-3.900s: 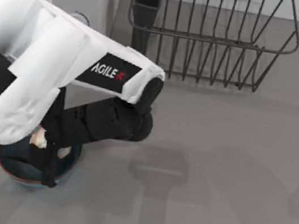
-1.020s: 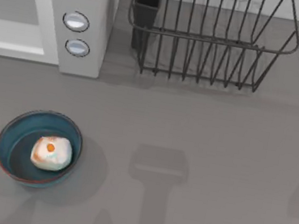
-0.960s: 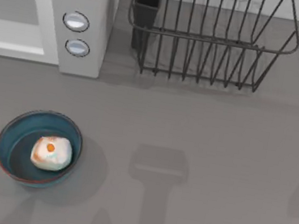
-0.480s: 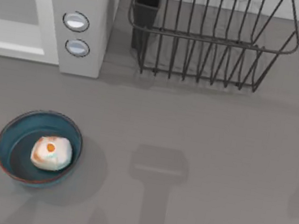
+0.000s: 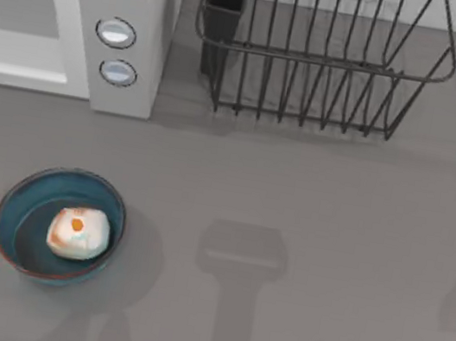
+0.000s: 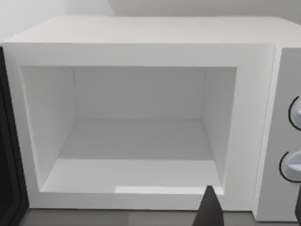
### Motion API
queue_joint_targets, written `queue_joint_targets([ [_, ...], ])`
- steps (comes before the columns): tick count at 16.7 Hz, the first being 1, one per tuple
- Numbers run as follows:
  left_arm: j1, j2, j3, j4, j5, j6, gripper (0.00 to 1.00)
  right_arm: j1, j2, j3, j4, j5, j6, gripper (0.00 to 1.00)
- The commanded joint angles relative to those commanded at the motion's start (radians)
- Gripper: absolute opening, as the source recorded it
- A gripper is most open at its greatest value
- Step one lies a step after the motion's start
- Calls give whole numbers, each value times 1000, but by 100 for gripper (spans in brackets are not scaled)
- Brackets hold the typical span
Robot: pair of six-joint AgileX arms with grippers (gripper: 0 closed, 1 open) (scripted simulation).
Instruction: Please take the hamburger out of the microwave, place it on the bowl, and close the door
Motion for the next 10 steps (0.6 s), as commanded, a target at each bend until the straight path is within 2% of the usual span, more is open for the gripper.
queue_joint_targets([
  [2, 0, 0, 0, 0, 0, 0, 2, 0, 0, 0, 0, 0, 0, 100],
  [3, 0, 0, 0, 0, 0, 0, 0, 0, 0, 0, 0, 0, 0, 100],
  [10, 0, 0, 0, 0, 0, 0, 0, 0, 0, 0, 0, 0, 0, 100],
])
